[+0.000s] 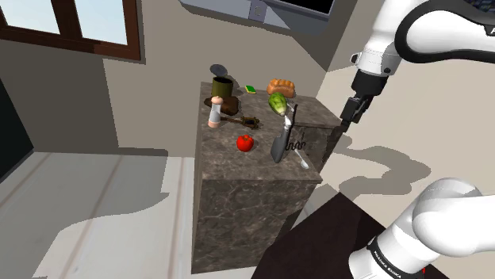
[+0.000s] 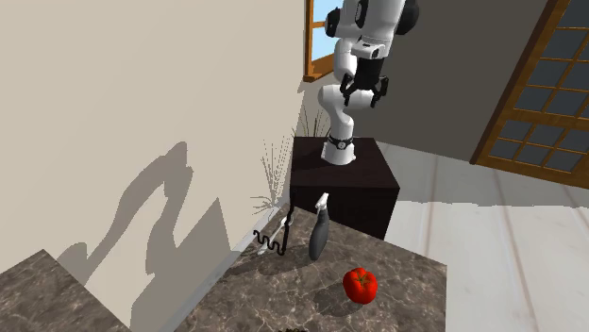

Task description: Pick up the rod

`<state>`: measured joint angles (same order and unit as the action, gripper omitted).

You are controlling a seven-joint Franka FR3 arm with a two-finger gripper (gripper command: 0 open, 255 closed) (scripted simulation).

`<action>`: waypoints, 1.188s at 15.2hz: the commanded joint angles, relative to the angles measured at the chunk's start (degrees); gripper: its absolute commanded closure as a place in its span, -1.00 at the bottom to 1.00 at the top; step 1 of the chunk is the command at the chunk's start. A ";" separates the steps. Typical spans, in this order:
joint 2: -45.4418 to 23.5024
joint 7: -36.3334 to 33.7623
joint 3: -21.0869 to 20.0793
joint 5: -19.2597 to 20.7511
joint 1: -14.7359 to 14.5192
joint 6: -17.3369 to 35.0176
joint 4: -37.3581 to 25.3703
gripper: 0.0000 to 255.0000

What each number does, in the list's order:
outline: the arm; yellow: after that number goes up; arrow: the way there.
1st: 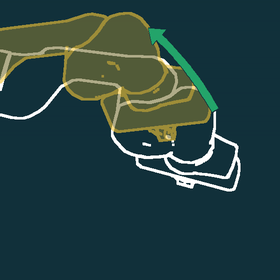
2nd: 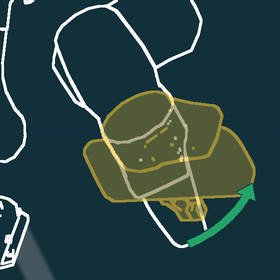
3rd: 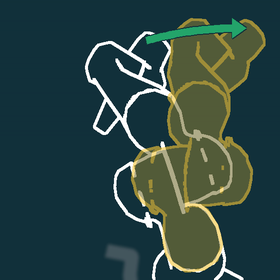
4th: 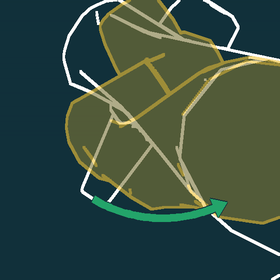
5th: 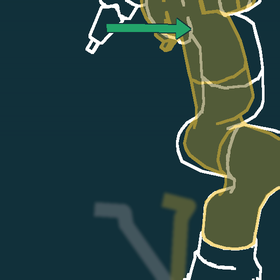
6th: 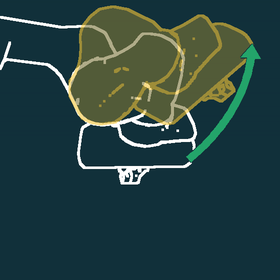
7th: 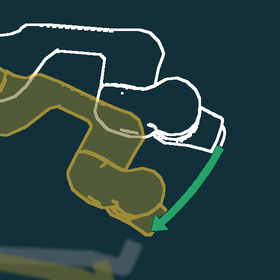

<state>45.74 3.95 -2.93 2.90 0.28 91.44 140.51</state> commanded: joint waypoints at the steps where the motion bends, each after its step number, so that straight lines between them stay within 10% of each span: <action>1: 0.00 0.00 0.00 0.00 0.00 0.00 0.00 -1.00; 18: -31.18 18.99 12.86 3.74 2.59 21.73 -14.68 -1.00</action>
<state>16.74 21.65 9.25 6.89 2.80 111.98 127.16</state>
